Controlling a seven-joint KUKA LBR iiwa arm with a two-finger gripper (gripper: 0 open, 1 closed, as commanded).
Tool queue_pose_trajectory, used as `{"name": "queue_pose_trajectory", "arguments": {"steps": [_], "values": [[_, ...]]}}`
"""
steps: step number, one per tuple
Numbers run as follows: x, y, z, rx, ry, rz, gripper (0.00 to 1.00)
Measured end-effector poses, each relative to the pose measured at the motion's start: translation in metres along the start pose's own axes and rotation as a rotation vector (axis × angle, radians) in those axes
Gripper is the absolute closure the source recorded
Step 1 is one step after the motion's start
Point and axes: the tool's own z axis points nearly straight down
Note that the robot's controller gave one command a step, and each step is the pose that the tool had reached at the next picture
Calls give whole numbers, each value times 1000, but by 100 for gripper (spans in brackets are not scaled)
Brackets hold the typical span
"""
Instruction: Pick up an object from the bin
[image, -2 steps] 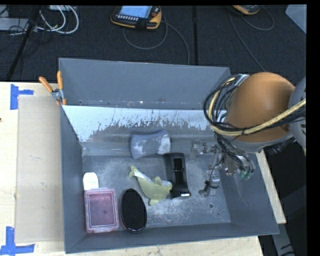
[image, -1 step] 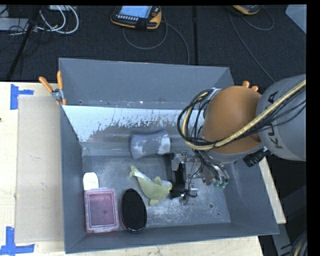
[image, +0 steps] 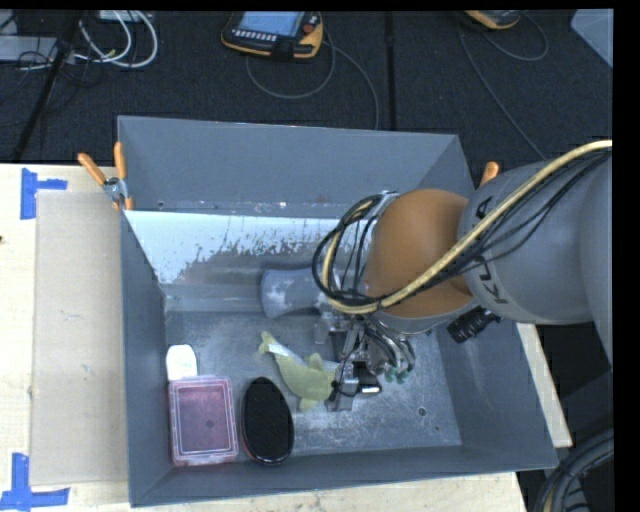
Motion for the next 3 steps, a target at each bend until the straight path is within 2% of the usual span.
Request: {"name": "queue_pose_trajectory", "arguments": {"steps": [1,2,3], "values": [[-1,-7,44,3,8,-27,0],[-1,-4,70,-1,1,-113,100],[-1,-4,70,-1,1,-113,100]]}}
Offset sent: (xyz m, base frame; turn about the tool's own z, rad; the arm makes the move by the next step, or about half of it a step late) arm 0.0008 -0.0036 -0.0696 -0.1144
